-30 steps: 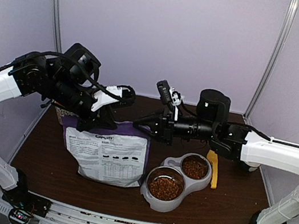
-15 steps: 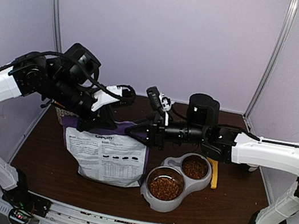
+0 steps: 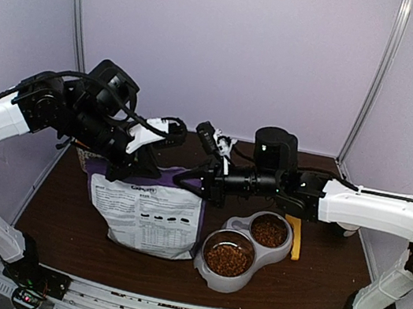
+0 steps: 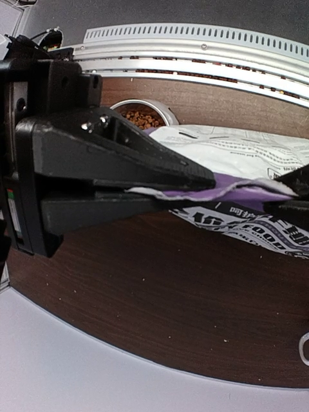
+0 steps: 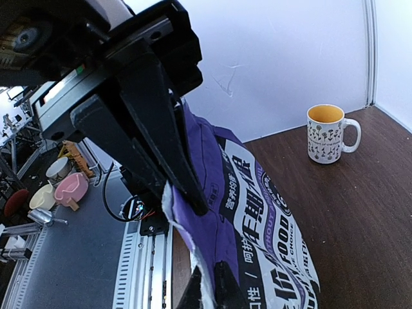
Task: Serve the pet food
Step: Press the seal on the pet food bag.
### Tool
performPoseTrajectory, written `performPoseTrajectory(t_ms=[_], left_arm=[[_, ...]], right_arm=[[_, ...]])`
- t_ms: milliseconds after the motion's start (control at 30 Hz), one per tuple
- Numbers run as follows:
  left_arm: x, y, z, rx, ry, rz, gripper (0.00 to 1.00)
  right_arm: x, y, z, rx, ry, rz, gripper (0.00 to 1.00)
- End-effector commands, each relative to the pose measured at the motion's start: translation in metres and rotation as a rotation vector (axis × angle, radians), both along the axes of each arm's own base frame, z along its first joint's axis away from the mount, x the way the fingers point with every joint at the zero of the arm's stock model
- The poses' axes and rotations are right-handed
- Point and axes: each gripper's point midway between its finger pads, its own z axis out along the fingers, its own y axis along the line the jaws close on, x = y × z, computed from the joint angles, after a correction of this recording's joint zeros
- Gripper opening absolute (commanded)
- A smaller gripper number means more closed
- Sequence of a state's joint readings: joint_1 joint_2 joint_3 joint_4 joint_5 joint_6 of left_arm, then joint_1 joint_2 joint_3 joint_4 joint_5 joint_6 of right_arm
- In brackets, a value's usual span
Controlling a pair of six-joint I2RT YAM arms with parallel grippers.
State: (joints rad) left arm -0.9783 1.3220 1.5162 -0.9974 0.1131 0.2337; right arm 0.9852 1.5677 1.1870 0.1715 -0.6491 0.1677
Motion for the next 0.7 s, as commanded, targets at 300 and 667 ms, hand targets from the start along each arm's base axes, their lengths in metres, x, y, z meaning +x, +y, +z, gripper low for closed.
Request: performPoseTrajectory(t_ms=[300,667], left_arm=[[0.021,-0.001,0.002,-0.019,-0.07,0.027,0.36],[0.02,0.001,-0.011,-0.003,-0.033,0.011,0.02]], right_arm=[[-0.004,-0.005,0.031,0.08,-0.038,0.013,0.0],[0.0,-0.014,0.037,0.115,-0.01,-0.005,0.04]])
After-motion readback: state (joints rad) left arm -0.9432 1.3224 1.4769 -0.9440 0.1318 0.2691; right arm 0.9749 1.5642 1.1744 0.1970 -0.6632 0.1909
